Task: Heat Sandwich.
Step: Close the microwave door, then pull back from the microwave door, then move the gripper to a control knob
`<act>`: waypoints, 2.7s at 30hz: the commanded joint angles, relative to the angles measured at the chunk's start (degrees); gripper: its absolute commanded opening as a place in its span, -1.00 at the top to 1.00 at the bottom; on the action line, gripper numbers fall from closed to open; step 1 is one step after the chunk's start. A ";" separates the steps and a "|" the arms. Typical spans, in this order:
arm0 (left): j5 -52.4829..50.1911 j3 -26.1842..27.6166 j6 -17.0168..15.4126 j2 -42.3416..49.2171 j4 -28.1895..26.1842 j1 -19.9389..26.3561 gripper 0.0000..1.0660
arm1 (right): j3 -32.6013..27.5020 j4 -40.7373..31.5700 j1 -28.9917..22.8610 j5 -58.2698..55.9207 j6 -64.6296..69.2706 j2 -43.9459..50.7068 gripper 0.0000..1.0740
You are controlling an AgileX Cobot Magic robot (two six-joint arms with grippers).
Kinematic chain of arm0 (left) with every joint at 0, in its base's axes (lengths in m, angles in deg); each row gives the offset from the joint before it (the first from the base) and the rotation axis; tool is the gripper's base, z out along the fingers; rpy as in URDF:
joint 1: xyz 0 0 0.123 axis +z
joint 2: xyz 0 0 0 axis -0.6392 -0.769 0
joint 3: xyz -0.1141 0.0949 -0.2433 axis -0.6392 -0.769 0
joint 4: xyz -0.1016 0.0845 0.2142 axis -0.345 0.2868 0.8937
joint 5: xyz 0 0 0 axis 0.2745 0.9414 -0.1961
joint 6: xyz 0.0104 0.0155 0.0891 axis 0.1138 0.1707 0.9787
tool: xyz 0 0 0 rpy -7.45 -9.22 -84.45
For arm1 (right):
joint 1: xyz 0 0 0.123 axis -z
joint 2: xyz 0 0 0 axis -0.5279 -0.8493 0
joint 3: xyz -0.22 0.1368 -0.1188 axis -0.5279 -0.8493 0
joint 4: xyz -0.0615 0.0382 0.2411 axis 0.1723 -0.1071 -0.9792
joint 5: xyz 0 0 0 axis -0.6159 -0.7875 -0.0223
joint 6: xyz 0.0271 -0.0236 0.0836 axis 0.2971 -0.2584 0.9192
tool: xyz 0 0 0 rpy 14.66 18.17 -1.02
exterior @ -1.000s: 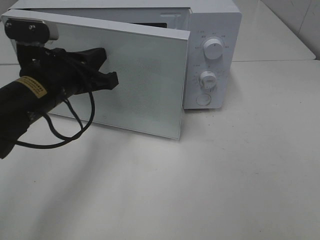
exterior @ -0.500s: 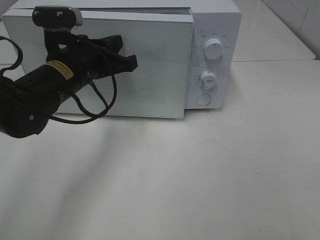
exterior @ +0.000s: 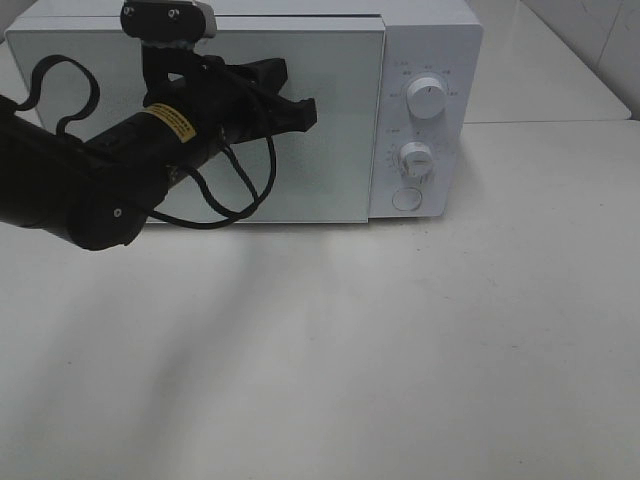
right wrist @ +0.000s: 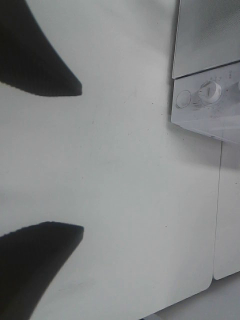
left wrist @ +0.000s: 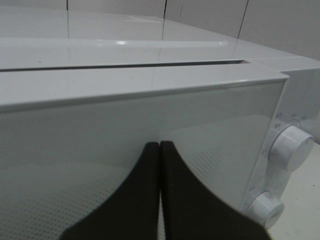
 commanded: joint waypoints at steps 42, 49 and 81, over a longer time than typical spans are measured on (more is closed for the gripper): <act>2.23 -8.71 0.52 3.72 -6.53 -3.32 1.00 | -0.06 0.00 0.46 0.29 0.34 1.60 -0.27; 6.70 -12.95 -0.74 7.68 -5.56 -3.72 0.99 | -0.06 0.00 0.46 0.29 0.34 1.60 -0.27; 87.38 -13.29 -2.64 34.15 1.55 2.64 -0.84 | -0.06 0.00 0.46 0.29 0.34 1.60 -0.27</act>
